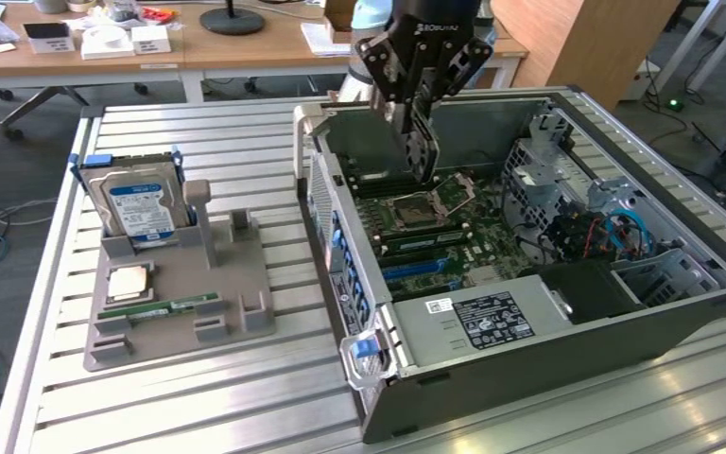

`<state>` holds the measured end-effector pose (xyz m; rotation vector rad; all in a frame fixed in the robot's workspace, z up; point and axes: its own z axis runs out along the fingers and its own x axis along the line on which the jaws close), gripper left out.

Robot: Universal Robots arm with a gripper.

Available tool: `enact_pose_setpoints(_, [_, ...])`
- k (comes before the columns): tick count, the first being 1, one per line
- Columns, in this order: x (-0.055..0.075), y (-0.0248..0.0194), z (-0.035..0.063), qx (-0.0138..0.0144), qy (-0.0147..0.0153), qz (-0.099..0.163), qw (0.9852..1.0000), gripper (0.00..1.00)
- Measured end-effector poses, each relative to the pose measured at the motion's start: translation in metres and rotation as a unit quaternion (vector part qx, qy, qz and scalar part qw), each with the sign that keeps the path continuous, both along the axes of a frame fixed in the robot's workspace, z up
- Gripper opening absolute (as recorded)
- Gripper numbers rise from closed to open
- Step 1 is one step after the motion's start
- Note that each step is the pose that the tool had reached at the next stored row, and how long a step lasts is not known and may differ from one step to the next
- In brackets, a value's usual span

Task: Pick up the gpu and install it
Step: 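Pick up the gpu and move the gpu toward the slot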

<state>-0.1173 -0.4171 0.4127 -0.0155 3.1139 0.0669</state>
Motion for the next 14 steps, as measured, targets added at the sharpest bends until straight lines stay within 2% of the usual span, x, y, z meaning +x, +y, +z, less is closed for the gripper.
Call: enact_pose_setpoints(14, [0.041,0.0000,0.0001,0.0000,0.0000,0.000,1.0000,0.26])
